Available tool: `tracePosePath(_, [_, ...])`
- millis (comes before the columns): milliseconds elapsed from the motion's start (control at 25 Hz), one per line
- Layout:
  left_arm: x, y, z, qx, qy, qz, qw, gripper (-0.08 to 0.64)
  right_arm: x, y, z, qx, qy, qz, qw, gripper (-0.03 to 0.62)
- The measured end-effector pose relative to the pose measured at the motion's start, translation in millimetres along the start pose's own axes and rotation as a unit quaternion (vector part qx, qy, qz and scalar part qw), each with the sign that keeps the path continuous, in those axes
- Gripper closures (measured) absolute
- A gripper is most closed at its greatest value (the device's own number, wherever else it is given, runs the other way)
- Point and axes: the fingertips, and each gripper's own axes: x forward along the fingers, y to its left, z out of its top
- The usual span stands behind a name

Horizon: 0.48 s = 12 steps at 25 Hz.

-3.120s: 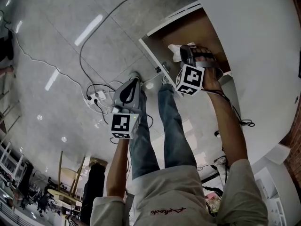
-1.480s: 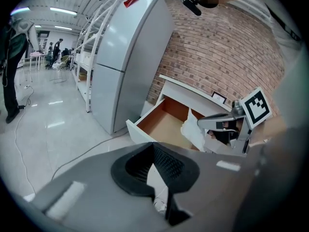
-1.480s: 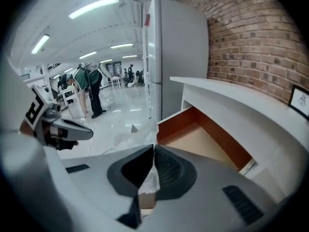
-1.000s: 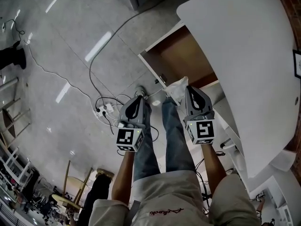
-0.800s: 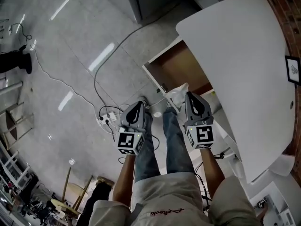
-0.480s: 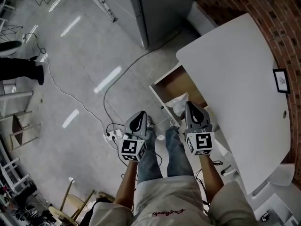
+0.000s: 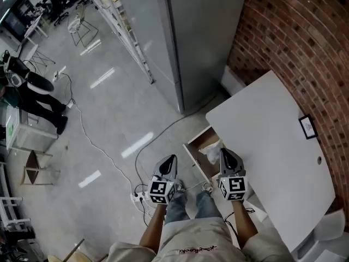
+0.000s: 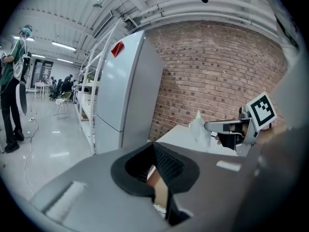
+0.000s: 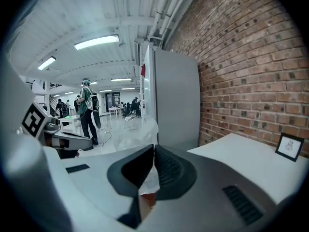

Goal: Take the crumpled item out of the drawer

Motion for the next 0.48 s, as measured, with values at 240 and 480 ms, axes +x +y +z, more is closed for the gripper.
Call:
tracePosePath(240, [-17.8,-4.7,52.8,-0.003,-0.036,0.011,0.9993,0.551,-22.2,-10.9,38.9,-0.002,-0.024,-0.014,1.0,0.575])
tracePosePath(480, [-41.8,-10.5,98.3,0.01,-0.068,0.022,0.9974,0.551,-37.8,-15.3,78.8,-0.006,-0.056,-0.016,0.998,0.575])
